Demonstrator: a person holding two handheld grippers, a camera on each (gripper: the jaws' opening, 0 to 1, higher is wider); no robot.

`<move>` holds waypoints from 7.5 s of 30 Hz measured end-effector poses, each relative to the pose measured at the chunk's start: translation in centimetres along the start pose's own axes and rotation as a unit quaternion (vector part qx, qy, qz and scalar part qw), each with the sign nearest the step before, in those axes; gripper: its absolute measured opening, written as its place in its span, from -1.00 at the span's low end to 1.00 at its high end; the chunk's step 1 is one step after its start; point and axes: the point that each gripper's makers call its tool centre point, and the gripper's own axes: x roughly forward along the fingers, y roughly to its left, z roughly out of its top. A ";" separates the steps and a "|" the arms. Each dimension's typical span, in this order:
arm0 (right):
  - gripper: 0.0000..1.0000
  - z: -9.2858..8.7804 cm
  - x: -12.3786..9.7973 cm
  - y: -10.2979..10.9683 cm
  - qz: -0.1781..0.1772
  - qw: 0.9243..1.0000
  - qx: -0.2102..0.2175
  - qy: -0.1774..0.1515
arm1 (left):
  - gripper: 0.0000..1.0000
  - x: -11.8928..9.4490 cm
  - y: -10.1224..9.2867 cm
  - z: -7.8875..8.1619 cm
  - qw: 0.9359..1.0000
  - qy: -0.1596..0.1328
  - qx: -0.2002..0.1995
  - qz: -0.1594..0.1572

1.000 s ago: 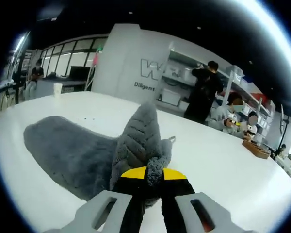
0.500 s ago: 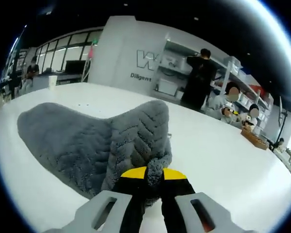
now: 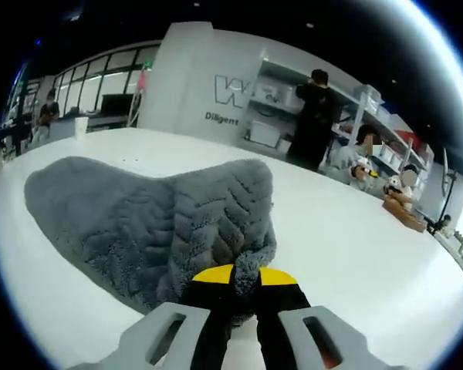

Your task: Open the folded towel by lifting each exposed corner and separating the folded layers until the towel lies flat within the target outline without major curled edges

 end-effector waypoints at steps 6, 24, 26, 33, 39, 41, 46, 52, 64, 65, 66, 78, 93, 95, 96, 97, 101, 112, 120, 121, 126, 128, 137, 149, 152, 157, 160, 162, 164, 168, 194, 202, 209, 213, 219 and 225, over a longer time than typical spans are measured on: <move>-0.93 -0.1 0.1 0.0 -0.002 1.000 -0.003 -0.002 | 0.99 -0.1 0.0 0.0 1.000 0.000 0.000 0.000; -0.52 0.9 -2.4 -1.0 0.028 0.999 -0.009 -0.035 | 0.99 -0.2 0.1 0.0 1.000 -0.003 -0.002 -0.001; -0.45 1.0 -3.0 -1.5 0.027 0.999 -0.011 -0.036 | 0.99 -0.2 0.1 0.0 1.000 -0.003 -0.003 -0.001; -0.26 1.6 -6.8 -1.2 0.047 0.997 -0.003 -0.063 | 0.99 -0.1 -0.2 -0.1 1.000 -0.002 0.000 -0.006; -0.12 1.5 -9.9 0.2 0.068 0.995 -0.017 -0.073 | 0.99 -0.1 -0.2 0.0 1.000 -0.003 0.000 -0.004; -0.05 1.7 -10.6 0.7 0.074 0.994 -0.023 -0.078 | 0.99 -0.2 -0.2 0.0 1.000 -0.003 0.001 -0.004; 0.00 1.9 -12.6 2.2 0.091 0.991 -0.040 -0.087 | 0.99 -0.2 -0.4 0.1 1.000 -0.003 0.002 -0.005; 0.14 1.5 -14.5 3.2 0.110 0.989 -0.042 -0.084 | 0.99 -0.1 -0.5 0.1 1.000 -0.001 0.006 -0.006; 0.38 0.8 -16.8 3.5 0.139 0.986 -0.037 -0.083 | 0.99 0.5 -0.5 -0.1 1.000 0.007 0.008 -0.007; 0.39 0.8 -16.7 3.3 0.138 0.986 -0.037 -0.080 | 0.99 0.5 -0.4 -0.1 1.000 0.008 0.007 -0.007; 0.39 0.9 -16.8 3.1 0.136 0.987 -0.039 -0.081 | 0.99 0.6 -0.4 -0.1 1.000 0.008 0.007 -0.006; 0.75 1.0 -18.5 3.0 0.146 0.986 -0.043 -0.068 | 0.99 1.1 -0.6 -0.4 1.000 0.017 0.009 -0.008; 0.98 -1.3 -22.1 4.5 0.160 0.986 -0.030 -0.031 | 0.99 1.7 -1.1 -0.5 1.000 0.023 0.011 -0.017; 0.99 -1.6 -22.3 4.7 0.163 0.986 -0.027 -0.023 | 0.99 1.7 -1.2 -0.5 0.999 0.024 0.011 -0.019; 0.99 -1.8 -22.4 4.8 0.165 0.986 -0.025 -0.019 | 0.99 1.8 -1.2 -0.5 0.999 0.024 0.011 -0.019; 0.99 -2.0 -22.5 4.8 0.166 0.986 -0.021 -0.018 | 0.99 1.8 -1.3 -0.5 0.999 0.024 0.012 -0.021; 0.99 -2.4 -22.7 4.8 0.164 0.986 -0.015 -0.016 | 0.99 1.8 -1.3 -0.5 0.999 0.023 0.010 -0.023; 0.99 -3.9 -24.0 3.5 0.136 0.991 0.004 0.016 | 0.99 2.0 -1.1 -0.8 0.999 0.026 0.007 -0.022; 0.99 -4.6 -24.4 3.9 0.140 0.990 0.001 0.027 | 0.99 2.1 -1.1 -0.8 0.999 0.027 0.007 -0.023; 0.99 -4.7 -24.5 4.1 0.141 0.990 0.001 0.027 | 0.99 2.1 -1.0 -0.8 0.999 0.027 0.007 -0.023; 0.99 -4.7 -24.3 4.0 0.144 0.989 -0.001 0.029 | 0.99 2.0 -1.0 -0.8 0.999 0.026 0.006 -0.022; 0.98 -4.6 -24.3 4.0 0.145 0.989 -0.004 0.029 | 0.99 2.0 -1.0 -0.8 0.999 0.026 0.007 -0.022; 0.93 -4.6 -23.1 3.5 0.147 0.988 -0.008 0.038 | 0.99 1.9 -1.1 -0.8 0.999 0.025 0.007 -0.023; 0.85 -3.9 -20.2 3.5 0.155 0.987 -0.012 0.049 | 0.99 1.7 -1.1 -0.7 0.999 0.023 0.007 -0.022; 0.84 -3.5 -19.4 3.6 0.152 0.987 -0.017 0.048 | 0.99 1.7 -1.1 -0.6 0.999 0.022 0.008 -0.023; 0.80 -3.0 -17.7 3.9 0.159 0.986 -0.025 0.047 | 0.99 1.7 -1.3 -0.5 0.999 0.021 0.009 -0.026; 0.78 -2.4 -16.8 3.6 0.150 0.987 -0.038 0.039 | 0.99 1.7 -1.4 -0.5 0.999 0.022 0.011 -0.026; 0.76 -2.1 -16.2 3.4 0.148 0.987 -0.042 0.034 | 0.99 1.6 -1.4 -0.4 0.999 0.021 0.011 -0.025; 0.71 -1.8 -15.5 3.1 0.144 0.988 -0.042 0.032 | 0.99 1.6 -1.4 -0.3 0.999 0.020 0.011 -0.024; 0.59 -1.7 -14.2 2.8 0.140 0.989 -0.041 0.034 | 0.99 1.6 -1.5 -0.3 0.999 0.020 0.013 -0.025; 0.01 -0.4 -6.7 0.1 0.108 0.994 0.016 0.018 | 0.99 1.4 -1.6 -0.2 0.999 0.019 0.016 -0.024; -0.18 -0.7 -5.3 -0.3 0.100 0.994 0.027 0.021 | 0.99 1.3 -1.4 -0.3 0.999 0.020 0.014 -0.021; -0.40 -1.0 -4.2 -0.9 0.091 0.994 0.049 0.018 | 0.99 1.3 -1.2 -0.3 1.000 0.021 0.013 -0.019; -0.42 -1.0 -3.4 -1.2 0.089 0.995 0.044 0.015 | 0.99 1.4 -1.2 -0.3 0.999 0.021 0.013 -0.020; -0.50 -1.4 -2.5 -1.3 0.091 0.995 0.042 0.022 | 0.99 1.4 -1.3 -0.3 0.999 0.022 0.013 -0.020; -0.74 -1.6 -2.4 -0.9 0.101 0.994 0.044 0.024 | 0.99 1.4 -1.2 -0.3 0.999 0.022 0.012 -0.020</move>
